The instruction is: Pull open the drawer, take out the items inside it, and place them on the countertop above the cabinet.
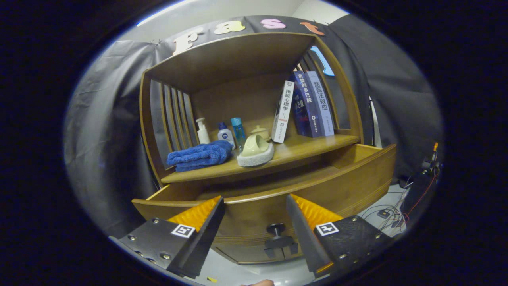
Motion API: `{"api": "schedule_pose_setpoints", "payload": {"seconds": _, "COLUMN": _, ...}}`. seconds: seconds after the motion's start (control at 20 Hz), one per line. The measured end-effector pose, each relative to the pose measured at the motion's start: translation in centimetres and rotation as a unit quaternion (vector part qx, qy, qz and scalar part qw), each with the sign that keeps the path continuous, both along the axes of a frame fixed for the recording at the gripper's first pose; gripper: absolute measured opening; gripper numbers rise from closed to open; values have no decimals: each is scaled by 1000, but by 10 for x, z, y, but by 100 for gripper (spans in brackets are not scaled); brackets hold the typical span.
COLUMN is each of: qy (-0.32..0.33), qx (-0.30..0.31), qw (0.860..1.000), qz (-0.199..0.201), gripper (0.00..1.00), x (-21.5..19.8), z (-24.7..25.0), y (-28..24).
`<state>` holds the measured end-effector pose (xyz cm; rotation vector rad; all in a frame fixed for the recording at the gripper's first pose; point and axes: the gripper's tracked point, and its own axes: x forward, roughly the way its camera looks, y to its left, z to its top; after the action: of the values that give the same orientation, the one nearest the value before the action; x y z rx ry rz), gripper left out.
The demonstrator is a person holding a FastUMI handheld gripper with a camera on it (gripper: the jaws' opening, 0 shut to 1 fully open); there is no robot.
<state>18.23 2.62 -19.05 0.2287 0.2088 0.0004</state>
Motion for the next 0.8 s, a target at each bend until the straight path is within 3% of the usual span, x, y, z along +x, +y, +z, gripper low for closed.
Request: {"api": "schedule_pose_setpoints", "payload": {"seconds": 0.8, "qy": 7, "qx": -8, "qw": 1000, "qz": 2, "gripper": 95, "x": 59, "z": -8, "y": 3}}
